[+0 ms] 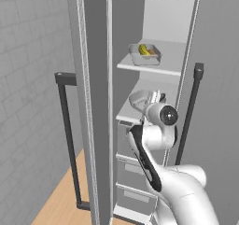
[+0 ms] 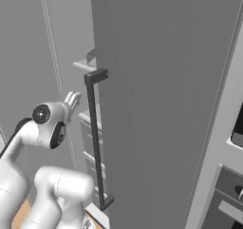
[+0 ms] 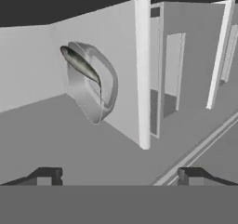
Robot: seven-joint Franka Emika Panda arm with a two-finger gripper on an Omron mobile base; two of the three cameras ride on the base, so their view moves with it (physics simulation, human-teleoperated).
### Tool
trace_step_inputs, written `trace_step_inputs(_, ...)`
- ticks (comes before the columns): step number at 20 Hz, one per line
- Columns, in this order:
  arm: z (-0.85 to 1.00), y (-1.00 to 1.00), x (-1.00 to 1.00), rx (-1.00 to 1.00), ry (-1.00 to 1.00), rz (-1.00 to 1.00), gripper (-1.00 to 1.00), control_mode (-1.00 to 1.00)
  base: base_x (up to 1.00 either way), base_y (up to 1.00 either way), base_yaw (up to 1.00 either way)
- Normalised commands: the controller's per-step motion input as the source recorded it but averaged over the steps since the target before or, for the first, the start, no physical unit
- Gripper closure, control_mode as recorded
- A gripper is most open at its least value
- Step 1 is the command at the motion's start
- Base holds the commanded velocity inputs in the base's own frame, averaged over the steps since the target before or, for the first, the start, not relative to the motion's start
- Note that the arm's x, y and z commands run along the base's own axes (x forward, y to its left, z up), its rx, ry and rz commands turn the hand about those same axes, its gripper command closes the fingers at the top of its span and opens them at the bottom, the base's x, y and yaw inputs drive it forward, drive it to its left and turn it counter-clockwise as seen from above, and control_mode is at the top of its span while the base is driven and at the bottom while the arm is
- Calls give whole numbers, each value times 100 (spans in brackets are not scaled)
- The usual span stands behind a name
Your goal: Take the meat container that has the fish and place it on the second highest rack of the freezer. Then take the vegetable container that has the sweet potato and cucumber and place it on the highest rack of the freezer.
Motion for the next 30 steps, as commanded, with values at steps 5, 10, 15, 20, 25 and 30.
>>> trace_step_inputs(5,100,0,-100,2,8,-8,-100,-100,0,0,0)
trace_step_inputs(10,92,0,-95,6,29,-14,-100,-100,0,0,0)
trace_step_inputs(15,21,0,-100,7,26,-16,-100,-100,0,0,0)
trace_step_inputs(20,0,3,-100,4,20,-15,-100,-100,0,0,0)
trace_step_inputs(25,0,3,-87,3,2,-8,-100,-100,0,0,0)
trace_step_inputs(30,16,5,-29,0,0,-10,-100,-100,0,0,0)
